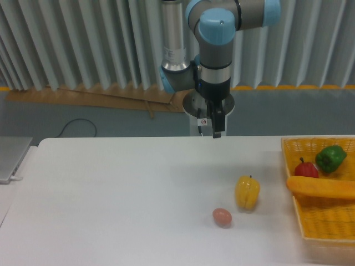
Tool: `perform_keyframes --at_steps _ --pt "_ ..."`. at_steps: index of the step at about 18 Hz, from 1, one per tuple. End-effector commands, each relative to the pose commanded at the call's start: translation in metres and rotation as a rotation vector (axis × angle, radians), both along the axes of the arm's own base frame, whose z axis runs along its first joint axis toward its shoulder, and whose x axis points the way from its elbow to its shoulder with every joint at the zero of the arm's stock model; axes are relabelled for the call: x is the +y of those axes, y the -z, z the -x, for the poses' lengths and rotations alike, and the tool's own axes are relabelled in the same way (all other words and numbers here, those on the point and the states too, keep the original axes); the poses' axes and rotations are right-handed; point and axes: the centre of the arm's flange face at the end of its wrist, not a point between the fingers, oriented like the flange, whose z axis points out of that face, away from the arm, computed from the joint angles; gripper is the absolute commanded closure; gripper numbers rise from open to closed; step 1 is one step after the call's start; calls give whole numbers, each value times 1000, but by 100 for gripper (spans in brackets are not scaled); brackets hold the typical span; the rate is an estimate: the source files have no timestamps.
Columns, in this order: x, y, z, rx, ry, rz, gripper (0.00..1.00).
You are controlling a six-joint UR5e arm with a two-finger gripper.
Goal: Place the green peppers in a basket
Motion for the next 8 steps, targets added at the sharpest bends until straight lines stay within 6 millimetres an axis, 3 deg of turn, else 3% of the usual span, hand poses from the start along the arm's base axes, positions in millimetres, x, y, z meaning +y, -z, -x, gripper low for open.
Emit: perform_keyframes --at_steps 8 --pt "-2 0 -4 -11 -42 9 0"
